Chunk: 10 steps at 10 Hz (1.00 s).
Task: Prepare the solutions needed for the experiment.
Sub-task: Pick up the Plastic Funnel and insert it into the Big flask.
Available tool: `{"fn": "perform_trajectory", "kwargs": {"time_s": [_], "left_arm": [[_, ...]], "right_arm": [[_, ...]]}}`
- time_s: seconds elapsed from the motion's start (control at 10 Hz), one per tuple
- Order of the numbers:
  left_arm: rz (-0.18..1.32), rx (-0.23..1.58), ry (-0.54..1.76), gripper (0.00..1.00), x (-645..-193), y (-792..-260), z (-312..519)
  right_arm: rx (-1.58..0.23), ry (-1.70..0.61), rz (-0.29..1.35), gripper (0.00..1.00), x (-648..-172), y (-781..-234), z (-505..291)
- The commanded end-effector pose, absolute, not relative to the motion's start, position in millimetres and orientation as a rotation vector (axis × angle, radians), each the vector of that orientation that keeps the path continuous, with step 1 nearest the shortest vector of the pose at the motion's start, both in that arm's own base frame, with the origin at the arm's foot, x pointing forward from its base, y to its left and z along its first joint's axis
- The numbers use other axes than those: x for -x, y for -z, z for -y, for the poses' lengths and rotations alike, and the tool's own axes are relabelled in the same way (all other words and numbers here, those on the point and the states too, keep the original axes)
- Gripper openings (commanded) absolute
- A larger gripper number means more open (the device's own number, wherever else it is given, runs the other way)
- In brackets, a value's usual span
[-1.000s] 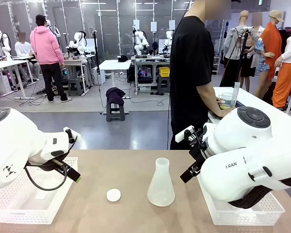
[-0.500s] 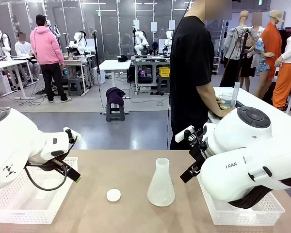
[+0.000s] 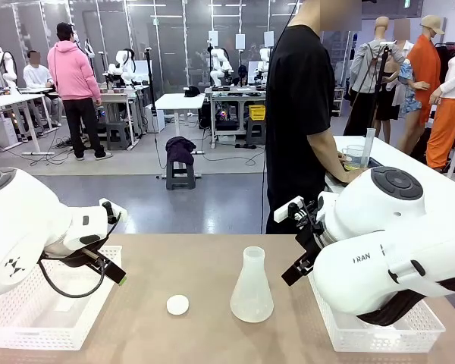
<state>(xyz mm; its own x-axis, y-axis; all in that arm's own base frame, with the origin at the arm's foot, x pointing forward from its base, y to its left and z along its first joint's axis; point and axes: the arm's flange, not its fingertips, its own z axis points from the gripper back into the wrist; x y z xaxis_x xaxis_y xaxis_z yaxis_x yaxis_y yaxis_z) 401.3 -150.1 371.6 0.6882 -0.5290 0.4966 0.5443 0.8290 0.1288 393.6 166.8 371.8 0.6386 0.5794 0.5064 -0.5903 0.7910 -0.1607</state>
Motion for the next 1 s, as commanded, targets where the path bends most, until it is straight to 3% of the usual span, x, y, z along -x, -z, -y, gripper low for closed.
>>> {"fn": "perform_trajectory", "kwargs": {"time_s": [0.0,0.3,0.9], "left_arm": [[0.546,0.03,0.6,1.0,-401,-372,150],[0.558,0.151,0.597,1.0,-393,-386,141],[0.595,0.627,0.47,1.0,-370,-458,87]], "right_arm": [[-0.022,-0.665,0.57,1.0,-394,-372,-167],[-0.102,-0.654,0.59,1.0,-386,-382,-158],[-0.445,-0.615,0.695,1.0,-346,-454,-107]]}}
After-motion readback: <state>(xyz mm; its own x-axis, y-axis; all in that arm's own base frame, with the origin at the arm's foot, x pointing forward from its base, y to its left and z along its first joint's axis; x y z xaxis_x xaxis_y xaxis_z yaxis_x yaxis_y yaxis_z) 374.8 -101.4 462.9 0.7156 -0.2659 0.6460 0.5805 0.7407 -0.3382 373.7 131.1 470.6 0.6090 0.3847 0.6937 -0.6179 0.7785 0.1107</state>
